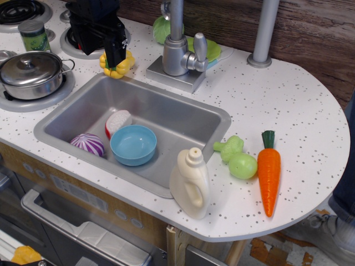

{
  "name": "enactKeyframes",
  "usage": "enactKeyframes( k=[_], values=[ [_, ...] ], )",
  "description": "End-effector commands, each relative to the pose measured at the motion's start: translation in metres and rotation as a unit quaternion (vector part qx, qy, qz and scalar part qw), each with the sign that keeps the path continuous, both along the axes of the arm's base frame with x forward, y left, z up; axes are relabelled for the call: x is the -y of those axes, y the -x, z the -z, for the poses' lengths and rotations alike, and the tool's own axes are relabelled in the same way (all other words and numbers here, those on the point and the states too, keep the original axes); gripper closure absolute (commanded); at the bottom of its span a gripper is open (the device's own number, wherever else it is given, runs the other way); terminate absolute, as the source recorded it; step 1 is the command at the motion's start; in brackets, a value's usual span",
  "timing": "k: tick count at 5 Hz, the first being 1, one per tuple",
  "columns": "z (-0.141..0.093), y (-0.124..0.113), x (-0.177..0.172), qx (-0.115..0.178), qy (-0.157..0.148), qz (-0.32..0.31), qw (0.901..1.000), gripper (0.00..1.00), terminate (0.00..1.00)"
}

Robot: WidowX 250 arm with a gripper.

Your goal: Put detergent in sink

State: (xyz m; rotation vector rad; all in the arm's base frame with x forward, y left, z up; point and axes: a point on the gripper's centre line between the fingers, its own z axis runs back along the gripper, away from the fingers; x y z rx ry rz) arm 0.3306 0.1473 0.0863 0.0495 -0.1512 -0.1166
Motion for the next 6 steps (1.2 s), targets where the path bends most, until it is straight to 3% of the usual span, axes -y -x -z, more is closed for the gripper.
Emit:
enactKeyframes(
  k=[1, 2, 3, 5, 6],
  values=[
    [0.0, 0.0, 0.0, 0.0, 0.0, 0.0, 1.0, 0.0, 0.0],
    [-0.039, 0.015, 0.036, -0.038, -0.029, -0.113, 0.9924, 0.0, 0.0],
    [-0.064, 0.031, 0.074, -0.062, -0.03, -0.235, 0.9695, 0.0, 0.0],
    [-0.093, 0.069, 0.16, -0.096, 0.017, -0.439, 0.893, 0.0, 0.0],
    [-0.088, 0.084, 0.202, -0.088, 0.031, -0.481, 0.8719, 0.0, 0.0]
  ],
)
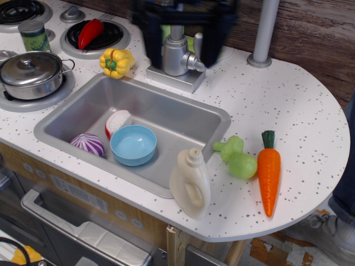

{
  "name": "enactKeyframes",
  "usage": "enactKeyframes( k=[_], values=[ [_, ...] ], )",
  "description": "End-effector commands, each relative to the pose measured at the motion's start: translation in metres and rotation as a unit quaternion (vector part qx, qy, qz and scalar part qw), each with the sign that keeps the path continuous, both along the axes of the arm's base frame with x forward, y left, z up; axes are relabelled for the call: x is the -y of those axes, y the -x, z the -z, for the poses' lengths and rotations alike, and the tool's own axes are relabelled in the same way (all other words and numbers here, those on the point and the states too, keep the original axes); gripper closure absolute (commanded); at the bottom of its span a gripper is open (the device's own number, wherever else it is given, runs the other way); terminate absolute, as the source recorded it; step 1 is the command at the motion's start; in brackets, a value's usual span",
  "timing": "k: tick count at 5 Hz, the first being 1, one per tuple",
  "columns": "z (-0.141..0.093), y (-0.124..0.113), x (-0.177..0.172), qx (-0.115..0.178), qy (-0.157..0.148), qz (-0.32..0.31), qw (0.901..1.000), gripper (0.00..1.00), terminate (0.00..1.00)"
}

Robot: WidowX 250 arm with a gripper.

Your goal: Put detergent in sink

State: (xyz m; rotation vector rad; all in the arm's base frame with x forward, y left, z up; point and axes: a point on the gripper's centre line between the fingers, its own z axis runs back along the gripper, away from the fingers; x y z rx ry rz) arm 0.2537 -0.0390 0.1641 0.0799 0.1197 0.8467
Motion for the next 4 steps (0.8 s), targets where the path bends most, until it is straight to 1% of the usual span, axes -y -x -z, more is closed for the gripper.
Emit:
enactKeyframes(
  k=[1, 2, 3, 4],
  values=[
    [0.008, 0.021, 0.021, 0.052, -0.003, -0.037, 0.998, 0.0, 0.0],
    [0.039, 0.028, 0.017, 0.085, -0.006, -0.037, 0.9957, 0.0, 0.0],
    [0.049, 0.027, 0.022, 0.107, -0.003, -0.039, 0.9935, 0.0, 0.0],
    [0.065, 0.029, 0.022, 0.119, -0.011, -0.041, 0.992, 0.0, 0.0]
  ],
)
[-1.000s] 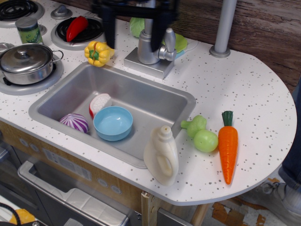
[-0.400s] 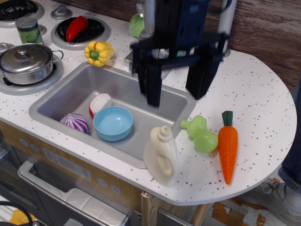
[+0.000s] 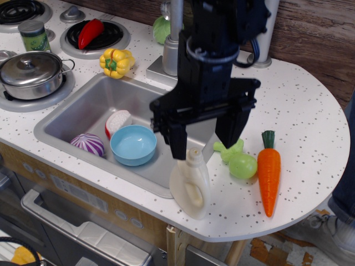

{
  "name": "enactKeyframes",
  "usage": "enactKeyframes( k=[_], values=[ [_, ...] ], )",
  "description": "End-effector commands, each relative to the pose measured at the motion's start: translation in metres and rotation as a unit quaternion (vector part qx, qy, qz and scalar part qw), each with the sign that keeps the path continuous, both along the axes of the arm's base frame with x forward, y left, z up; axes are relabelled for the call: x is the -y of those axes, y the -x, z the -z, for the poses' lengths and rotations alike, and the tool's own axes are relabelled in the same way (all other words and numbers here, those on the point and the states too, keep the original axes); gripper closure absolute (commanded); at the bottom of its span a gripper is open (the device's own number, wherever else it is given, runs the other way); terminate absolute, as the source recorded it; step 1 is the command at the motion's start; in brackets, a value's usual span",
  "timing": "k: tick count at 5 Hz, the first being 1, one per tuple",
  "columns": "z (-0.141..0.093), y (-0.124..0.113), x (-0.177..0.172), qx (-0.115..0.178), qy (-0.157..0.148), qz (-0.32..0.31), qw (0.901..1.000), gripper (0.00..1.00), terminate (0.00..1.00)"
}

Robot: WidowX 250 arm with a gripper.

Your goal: Put detergent in sink

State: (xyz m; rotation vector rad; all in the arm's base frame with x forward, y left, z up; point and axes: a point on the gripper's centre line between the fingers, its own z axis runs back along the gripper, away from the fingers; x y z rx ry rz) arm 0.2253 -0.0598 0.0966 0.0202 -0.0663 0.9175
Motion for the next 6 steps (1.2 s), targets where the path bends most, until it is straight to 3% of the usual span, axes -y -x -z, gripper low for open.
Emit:
enactKeyframes(
  k=[1, 2, 3, 5, 6],
  values=[
    [0.012, 0.004, -0.007, 0.039, 0.014, -0.007, 0.9991, 0.0, 0.0],
    [0.018, 0.004, -0.006, 0.053, -0.001, -0.014, 0.9985, 0.0, 0.0],
    [0.025, 0.003, -0.006, 0.058, 0.001, -0.019, 0.9981, 1.0, 0.0],
    [0.017, -0.004, -0.012, 0.052, 0.033, 0.009, 0.9981, 1.0, 0.0],
    [-0.01, -0.022, -0.03, 0.035, 0.032, 0.07, 0.9964, 1.0, 0.0]
  ],
)
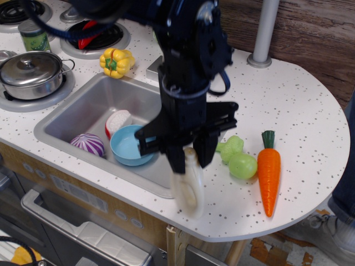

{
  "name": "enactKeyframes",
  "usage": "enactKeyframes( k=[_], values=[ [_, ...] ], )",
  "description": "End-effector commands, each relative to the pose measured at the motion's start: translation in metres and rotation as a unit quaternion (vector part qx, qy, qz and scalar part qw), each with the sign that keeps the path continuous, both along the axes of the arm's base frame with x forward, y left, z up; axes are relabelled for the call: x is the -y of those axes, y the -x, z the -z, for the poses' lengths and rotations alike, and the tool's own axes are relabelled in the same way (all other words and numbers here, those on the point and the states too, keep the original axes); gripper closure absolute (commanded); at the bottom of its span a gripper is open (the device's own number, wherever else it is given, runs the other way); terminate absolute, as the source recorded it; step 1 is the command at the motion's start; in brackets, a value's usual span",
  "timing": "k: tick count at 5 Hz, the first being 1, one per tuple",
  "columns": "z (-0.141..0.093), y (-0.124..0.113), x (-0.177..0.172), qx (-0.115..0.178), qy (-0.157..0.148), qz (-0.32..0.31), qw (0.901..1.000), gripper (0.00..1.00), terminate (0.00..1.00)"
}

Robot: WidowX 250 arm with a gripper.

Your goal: Put detergent in sink

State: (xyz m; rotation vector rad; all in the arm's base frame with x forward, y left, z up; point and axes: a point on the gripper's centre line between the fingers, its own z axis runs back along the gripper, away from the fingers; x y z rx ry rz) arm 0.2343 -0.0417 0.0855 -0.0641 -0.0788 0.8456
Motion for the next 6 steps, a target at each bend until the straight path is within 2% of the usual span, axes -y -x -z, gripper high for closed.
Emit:
enactKeyframes(
  k=[1, 2, 3, 5, 6],
  values=[
    [-0.034, -0.038, -0.039, 0.002, -0.001, 0.093, 0.9957, 1.0, 0.0],
    [-0.038, -0.052, -0.055, -0.005, -0.034, 0.144, 0.989, 1.0, 0.0],
    [-0.013, -0.062, -0.061, 0.011, -0.076, 0.129, 0.9887, 1.0, 0.0],
    [0.03, -0.081, -0.082, 0.05, -0.065, 0.099, 0.9917, 1.0, 0.0],
    [0.038, -0.081, -0.085, 0.055, -0.037, 0.1, 0.9928, 1.0, 0.0]
  ],
)
